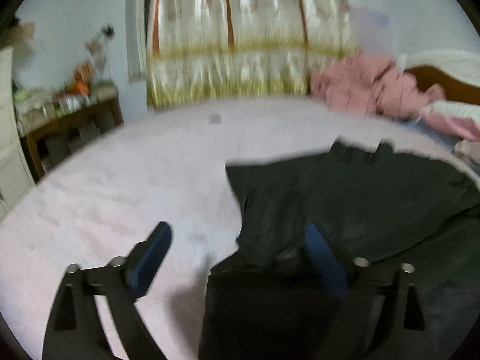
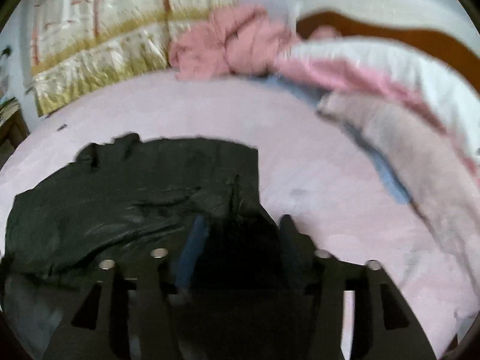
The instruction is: Fold large clothes
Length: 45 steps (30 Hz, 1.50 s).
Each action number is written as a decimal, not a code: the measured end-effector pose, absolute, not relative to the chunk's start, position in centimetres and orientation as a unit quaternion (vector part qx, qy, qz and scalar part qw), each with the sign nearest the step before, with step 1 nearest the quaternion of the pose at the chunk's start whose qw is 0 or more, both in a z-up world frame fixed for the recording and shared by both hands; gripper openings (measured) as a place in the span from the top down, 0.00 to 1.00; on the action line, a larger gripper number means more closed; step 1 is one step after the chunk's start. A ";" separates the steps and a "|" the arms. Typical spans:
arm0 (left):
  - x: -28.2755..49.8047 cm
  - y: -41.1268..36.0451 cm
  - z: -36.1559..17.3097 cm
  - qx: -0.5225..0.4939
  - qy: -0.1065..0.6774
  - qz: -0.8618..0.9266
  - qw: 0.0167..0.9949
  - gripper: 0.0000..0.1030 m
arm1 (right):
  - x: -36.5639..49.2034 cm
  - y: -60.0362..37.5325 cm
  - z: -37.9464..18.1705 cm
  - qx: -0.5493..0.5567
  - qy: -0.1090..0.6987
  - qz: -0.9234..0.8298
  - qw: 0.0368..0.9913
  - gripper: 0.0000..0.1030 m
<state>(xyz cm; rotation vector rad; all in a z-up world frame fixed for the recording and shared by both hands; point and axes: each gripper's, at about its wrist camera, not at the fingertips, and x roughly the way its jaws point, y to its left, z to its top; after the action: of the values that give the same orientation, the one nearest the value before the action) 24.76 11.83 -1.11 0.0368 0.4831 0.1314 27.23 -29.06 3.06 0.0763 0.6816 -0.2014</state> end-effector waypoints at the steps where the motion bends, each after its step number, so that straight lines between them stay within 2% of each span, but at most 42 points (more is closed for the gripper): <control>1: 23.9 11.5 -0.3 0.011 0.227 0.060 0.972 0.00 | 25.9 -28.5 3.6 0.038 0.323 -0.093 0.941 0.30; 3: 22.1 10.7 1.2 -0.014 0.202 0.036 0.979 0.00 | 23.3 -27.8 4.1 0.050 0.303 -0.082 0.948 0.23; 5: 20.5 9.8 2.7 -0.025 0.181 0.016 0.983 0.00 | 20.8 -27.2 4.4 0.067 0.277 -0.081 0.955 0.10; 6: 19.6 9.3 3.2 -0.024 0.170 0.009 0.985 0.00 | 19.8 -26.9 4.3 0.075 0.262 -0.083 0.958 0.00; 12: 14.0 5.5 4.7 0.011 0.118 -0.022 0.993 0.00 | 16.2 -25.8 3.0 0.057 0.257 -0.107 0.959 0.00; 18: 10.5 2.7 2.3 0.052 0.115 -0.017 0.992 0.00 | 15.2 -25.0 3.0 0.060 0.258 -0.089 0.960 0.00; 30: 13.1 1.8 -1.9 0.050 0.154 -0.002 0.987 0.00 | 15.4 -24.4 1.6 0.074 0.282 -0.092 0.952 0.00; 38: 13.0 3.5 -2.2 0.018 0.151 0.010 0.988 0.00 | 16.9 -24.2 0.5 0.069 0.310 -0.078 0.945 0.00; 45: 13.1 3.3 -2.1 0.028 0.153 0.008 0.988 0.00 | 16.9 -24.5 0.4 0.060 0.314 -0.082 0.944 0.00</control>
<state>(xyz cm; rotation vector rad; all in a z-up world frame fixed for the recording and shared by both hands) 13.06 3.32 -2.13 0.0561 0.3082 0.0170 16.94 -24.51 0.39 0.1229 0.6410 -0.1677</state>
